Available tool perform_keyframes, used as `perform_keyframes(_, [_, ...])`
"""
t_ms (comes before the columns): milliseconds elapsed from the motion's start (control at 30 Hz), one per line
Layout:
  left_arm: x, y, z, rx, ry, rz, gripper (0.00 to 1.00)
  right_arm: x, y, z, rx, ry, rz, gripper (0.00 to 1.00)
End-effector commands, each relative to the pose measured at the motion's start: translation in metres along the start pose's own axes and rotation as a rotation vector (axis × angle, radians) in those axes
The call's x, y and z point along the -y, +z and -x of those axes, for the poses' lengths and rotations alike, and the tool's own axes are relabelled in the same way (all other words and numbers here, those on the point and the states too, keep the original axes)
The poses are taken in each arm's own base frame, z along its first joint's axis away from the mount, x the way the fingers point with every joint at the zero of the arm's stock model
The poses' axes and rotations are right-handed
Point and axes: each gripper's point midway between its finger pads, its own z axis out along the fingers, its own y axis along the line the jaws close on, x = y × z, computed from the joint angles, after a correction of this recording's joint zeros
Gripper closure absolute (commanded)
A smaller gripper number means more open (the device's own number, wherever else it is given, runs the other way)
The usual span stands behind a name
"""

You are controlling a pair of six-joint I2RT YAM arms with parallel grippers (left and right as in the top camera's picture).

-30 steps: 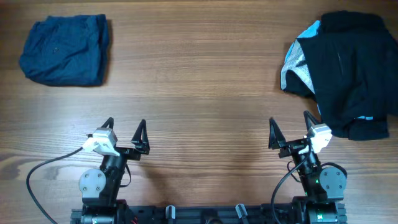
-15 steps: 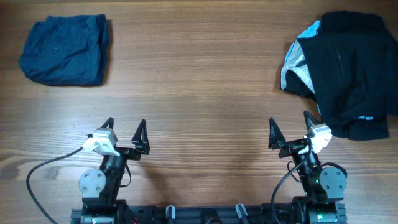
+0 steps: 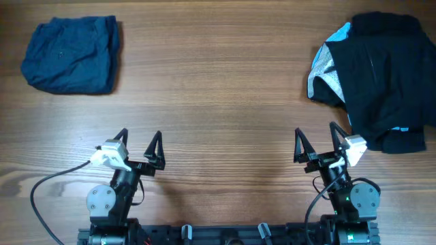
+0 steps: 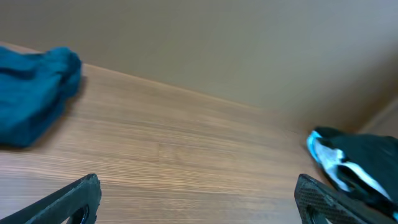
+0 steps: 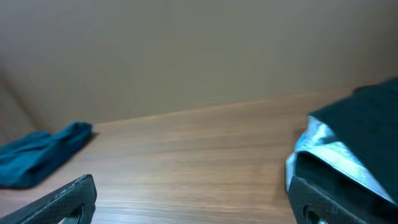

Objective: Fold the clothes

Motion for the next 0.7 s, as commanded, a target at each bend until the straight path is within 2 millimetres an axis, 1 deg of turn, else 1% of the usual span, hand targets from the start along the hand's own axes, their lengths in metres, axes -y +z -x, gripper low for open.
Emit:
perform_keyframes(0, [0.015, -0.001, -0.006, -0.031, -0.028, -0.091, 0.0, -0.016, -0.001, -0.001, -0.015, 0.041, 0.097, 0.0])
perform_keyframes(67, [0.019, -0.002, -0.006, -0.044, -0.03, -0.108, 0.0, -0.017, -0.001, 0.001, -0.012, 0.062, 0.098, 0.0])
perform_keyframes(233, [0.021, -0.002, -0.001, -0.105, -0.053, -0.083, 0.0, -0.022, -0.002, 0.015, 0.004, 0.054, 0.106, 0.0])
perform_keyframes(367, [0.024, 0.005, 0.006, -0.193, -0.081, -0.06, 0.0, -0.025, 0.0, 0.023, -0.015, 0.052, 0.108, 0.0])
perform_keyframes(467, [0.032, 0.017, 0.015, -0.291, -0.114, -0.065, 0.0, -0.027, 0.006, 0.035, -0.032, 0.008, 0.102, 0.0])
perform_keyframes(533, [0.036, 0.03, 0.024, -0.365, -0.14, -0.057, 0.0, -0.028, 0.011, 0.045, -0.049, -0.001, 0.098, 0.0])
perform_keyframes(567, [0.037, 0.037, 0.03, -0.405, -0.156, -0.044, 0.0, -0.029, 0.016, 0.051, -0.061, -0.006, 0.095, 0.0])
perform_keyframes(633, [0.036, 0.051, 0.038, -0.499, -0.175, -0.008, 0.0, -0.031, 0.027, 0.063, -0.092, -0.001, 0.099, 0.0])
perform_keyframes(667, [0.036, 0.06, 0.043, -0.554, -0.178, 0.014, 0.0, -0.037, 0.036, 0.071, -0.121, -0.016, 0.13, 0.0])
